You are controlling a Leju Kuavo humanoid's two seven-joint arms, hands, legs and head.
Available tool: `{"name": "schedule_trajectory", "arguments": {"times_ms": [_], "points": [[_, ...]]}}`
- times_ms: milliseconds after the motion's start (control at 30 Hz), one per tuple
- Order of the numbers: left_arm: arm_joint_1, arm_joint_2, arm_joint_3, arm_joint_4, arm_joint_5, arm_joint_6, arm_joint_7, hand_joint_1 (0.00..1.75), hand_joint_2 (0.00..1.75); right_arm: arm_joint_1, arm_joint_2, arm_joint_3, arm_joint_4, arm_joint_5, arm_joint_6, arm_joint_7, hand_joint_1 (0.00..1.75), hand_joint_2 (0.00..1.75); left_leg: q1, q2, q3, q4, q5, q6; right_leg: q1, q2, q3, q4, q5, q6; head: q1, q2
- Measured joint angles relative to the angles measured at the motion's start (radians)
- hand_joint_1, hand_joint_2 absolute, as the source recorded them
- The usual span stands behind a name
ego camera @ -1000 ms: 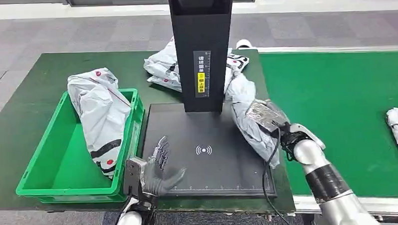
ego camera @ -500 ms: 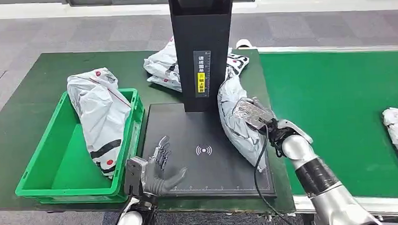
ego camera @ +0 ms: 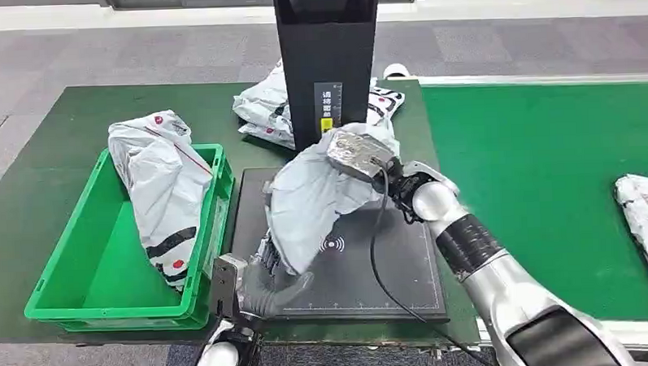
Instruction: Moved the parcel from conveyor to table for the left to box.
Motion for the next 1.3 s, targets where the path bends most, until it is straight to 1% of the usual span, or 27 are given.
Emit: {"name": "schedule_trajectory", "arguments": {"times_ms": [200,300,1033,1300], "points": [[-0.028,0.0,-0.005,0.024,0.005,0.001,0.001,0.0,1.75,-0.025,0.031,0.088,0.054,0.023,0.044,-0.013,0.0,1.75,0.0,0.0,0.0,0.0,0.0,0.0,0.0,0.0,0.0,0.0,0.0,0.0,0.0,0.0],[-0.037,0.0,-0.005,0.034,0.007,0.003,0.001,0.0,1.75,-0.029,0.041,0.113,0.064,0.025,0.047,-0.013,0.0,1.75,0.0,0.0,0.0,0.0,0.0,0.0,0.0,0.0,0.0,0.0,0.0,0.0,0.0,0.0],[-0.053,0.0,-0.005,0.063,0.009,0.003,0.001,0.0,1.75,-0.042,0.05,0.139,0.094,0.028,0.048,-0.013,0.0,1.75,0.0,0.0,0.0,0.0,0.0,0.0,0.0,0.0,0.0,0.0,0.0,0.0,0.0,0.0],[-0.056,0.0,-0.005,0.066,0.018,0.012,-0.006,0.0,1.75,-0.05,0.058,0.162,0.093,0.031,0.066,-0.017,0.0,1.75,0.0,0.0,0.0,0.0,0.0,0.0,0.0,0.0,0.0,0.0,0.0,0.0,0.0,0.0]]}}
